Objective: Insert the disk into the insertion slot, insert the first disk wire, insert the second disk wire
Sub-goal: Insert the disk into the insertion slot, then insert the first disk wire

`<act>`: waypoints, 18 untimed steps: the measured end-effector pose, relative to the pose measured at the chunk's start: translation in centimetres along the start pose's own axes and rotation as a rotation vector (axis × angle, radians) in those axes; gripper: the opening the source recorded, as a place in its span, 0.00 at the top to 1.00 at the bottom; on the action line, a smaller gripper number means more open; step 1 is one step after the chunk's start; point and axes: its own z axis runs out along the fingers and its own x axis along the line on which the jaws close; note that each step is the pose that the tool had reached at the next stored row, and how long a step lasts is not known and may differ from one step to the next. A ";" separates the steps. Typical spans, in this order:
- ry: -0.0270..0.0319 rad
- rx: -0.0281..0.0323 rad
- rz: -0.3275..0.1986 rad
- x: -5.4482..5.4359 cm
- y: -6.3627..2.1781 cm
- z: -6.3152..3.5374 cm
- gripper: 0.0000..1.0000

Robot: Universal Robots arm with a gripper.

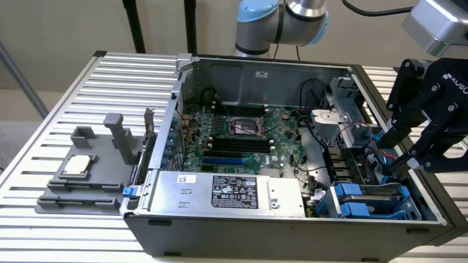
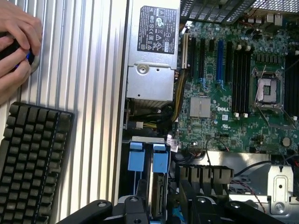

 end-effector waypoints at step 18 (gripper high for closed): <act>-0.0001 -0.0002 -0.003 0.1 -1.46 0.23 0.59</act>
